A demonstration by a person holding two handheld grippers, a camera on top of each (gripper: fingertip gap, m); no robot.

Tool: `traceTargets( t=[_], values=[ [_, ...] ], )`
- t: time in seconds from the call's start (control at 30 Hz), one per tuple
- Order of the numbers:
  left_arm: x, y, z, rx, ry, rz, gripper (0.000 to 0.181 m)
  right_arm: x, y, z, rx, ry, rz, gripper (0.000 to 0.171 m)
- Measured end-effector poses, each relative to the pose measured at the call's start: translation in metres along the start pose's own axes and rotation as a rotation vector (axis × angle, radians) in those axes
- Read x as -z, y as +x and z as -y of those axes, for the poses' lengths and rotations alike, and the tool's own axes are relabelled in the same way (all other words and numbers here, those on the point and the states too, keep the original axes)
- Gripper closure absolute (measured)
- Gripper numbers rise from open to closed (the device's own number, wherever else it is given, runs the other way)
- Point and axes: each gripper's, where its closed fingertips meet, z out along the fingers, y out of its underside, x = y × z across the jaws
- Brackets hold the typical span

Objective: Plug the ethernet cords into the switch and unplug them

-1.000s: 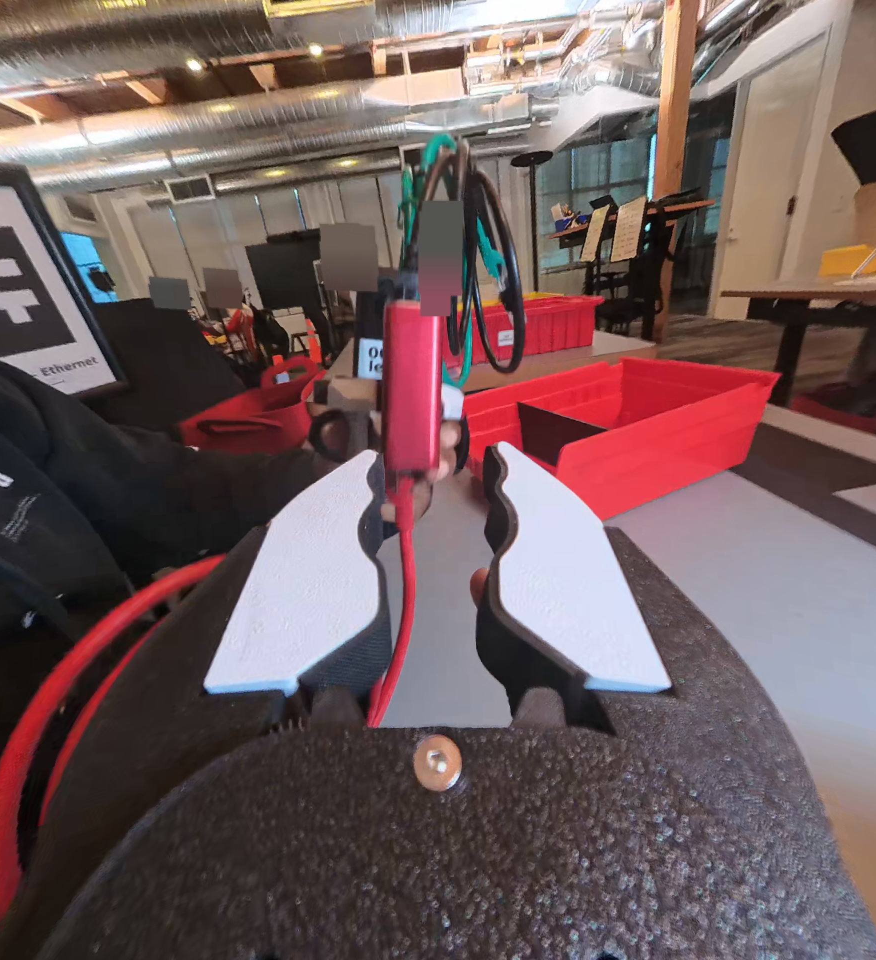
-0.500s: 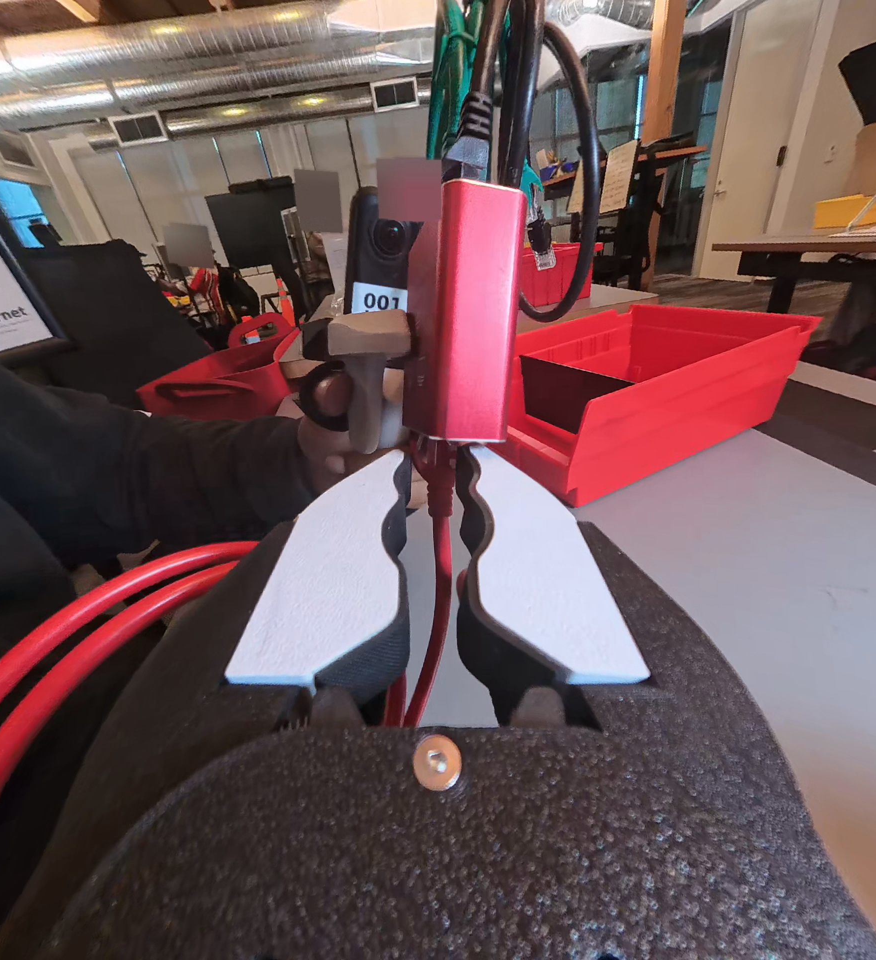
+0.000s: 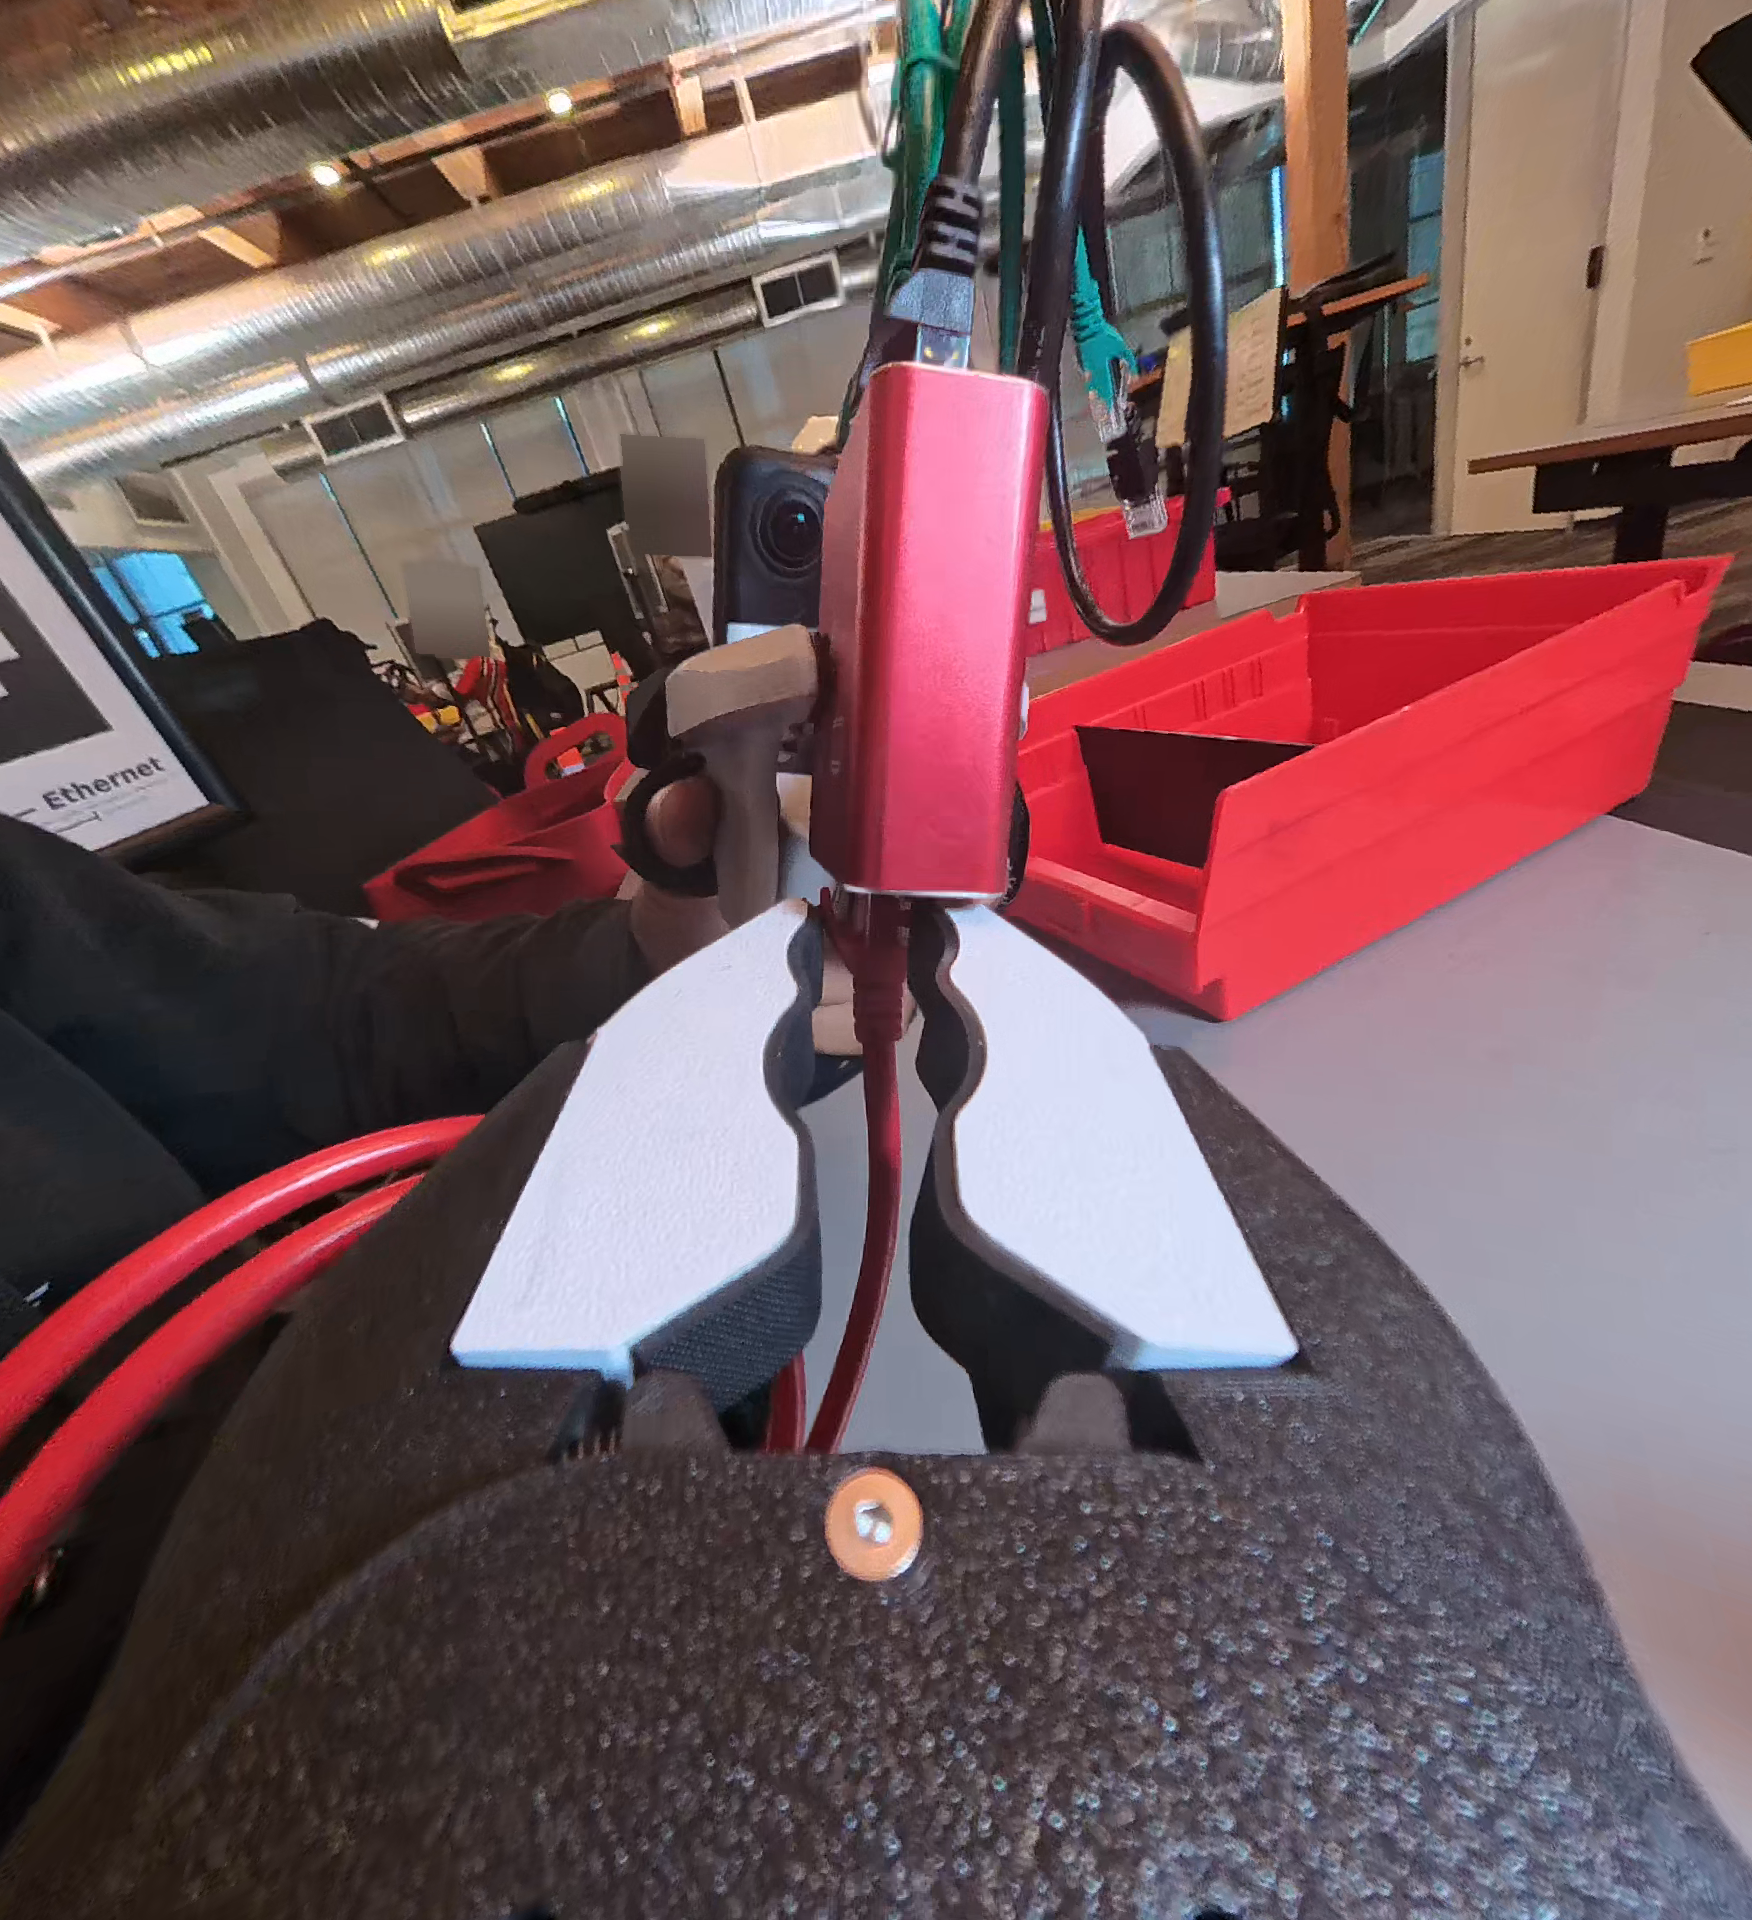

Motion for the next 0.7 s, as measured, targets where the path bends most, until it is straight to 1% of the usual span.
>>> traceTargets(
  t=[0.2,0.3,0.37,0.5,0.57,0.7],
  values=[
    [-0.002,-0.005,-0.01,0.001,-0.054,0.022,0.153,0.0,0.002,-0.011,-0.028,-0.084,0.006,0.156],
    [-0.003,-0.006,-0.013,0.003,-0.081,0.033,0.155,0.0,0.004,-0.013,-0.058,-0.093,0.0,0.156],
    [-0.003,-0.007,-0.012,-0.011,-0.082,0.042,0.155,-0.001,0.005,-0.013,-0.073,-0.093,-0.016,0.156],
    [-0.003,-0.008,-0.01,0.021,-0.06,0.058,0.156,-0.002,0.009,-0.013,-0.072,-0.109,-0.072,0.156],
    [-0.003,-0.008,-0.01,0.004,-0.068,0.071,0.156,-0.003,0.011,-0.013,-0.082,-0.113,-0.082,0.157],
    [-0.004,-0.004,-0.011,-0.091,-0.104,0.089,0.155,-0.004,0.01,-0.014,-0.122,-0.107,-0.068,0.157]
  ],
)
